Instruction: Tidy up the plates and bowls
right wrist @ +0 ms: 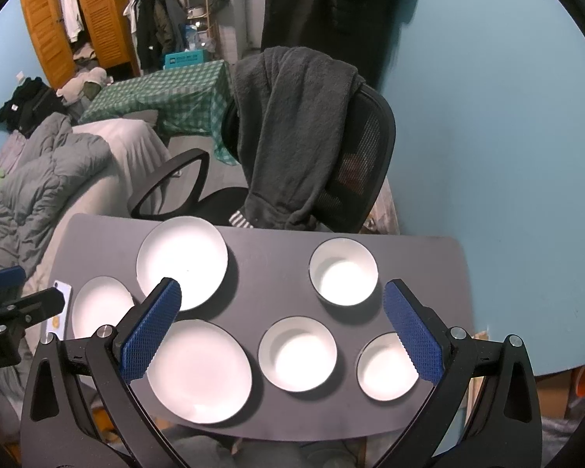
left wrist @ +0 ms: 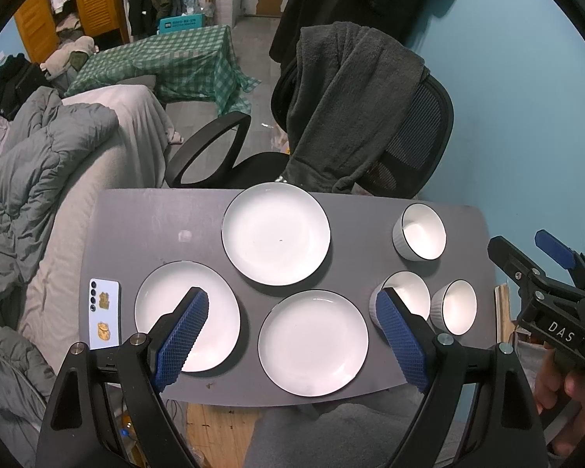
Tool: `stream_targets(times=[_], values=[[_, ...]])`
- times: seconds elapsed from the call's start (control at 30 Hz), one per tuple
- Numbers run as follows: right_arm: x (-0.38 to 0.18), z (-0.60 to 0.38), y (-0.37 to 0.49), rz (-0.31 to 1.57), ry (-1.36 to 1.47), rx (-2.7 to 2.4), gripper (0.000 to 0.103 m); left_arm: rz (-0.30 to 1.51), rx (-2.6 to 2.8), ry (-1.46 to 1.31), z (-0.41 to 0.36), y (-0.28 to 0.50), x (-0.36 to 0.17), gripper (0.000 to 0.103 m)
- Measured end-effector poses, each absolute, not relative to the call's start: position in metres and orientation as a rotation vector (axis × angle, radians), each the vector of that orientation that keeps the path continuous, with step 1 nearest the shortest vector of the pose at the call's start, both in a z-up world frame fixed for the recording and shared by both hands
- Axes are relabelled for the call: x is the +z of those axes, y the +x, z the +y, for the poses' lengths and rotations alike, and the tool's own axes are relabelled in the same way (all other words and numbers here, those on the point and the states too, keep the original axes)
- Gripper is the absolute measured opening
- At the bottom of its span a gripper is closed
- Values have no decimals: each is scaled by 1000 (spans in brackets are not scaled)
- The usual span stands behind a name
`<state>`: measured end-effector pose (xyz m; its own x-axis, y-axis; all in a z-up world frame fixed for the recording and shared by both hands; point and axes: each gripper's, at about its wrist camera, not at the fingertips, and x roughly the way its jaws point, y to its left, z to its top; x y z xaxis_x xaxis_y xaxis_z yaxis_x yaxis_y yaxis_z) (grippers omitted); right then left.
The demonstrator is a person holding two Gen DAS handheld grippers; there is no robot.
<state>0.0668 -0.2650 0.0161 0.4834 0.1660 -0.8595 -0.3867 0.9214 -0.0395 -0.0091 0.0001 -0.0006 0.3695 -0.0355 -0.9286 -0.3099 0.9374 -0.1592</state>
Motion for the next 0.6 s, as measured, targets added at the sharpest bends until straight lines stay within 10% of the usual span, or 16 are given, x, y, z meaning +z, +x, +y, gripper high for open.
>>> stream_targets(times=[0.6], values=[[14, -265, 65, 1015, -244, 352, 102, 1188, 186, -338, 3, -9, -4, 89]])
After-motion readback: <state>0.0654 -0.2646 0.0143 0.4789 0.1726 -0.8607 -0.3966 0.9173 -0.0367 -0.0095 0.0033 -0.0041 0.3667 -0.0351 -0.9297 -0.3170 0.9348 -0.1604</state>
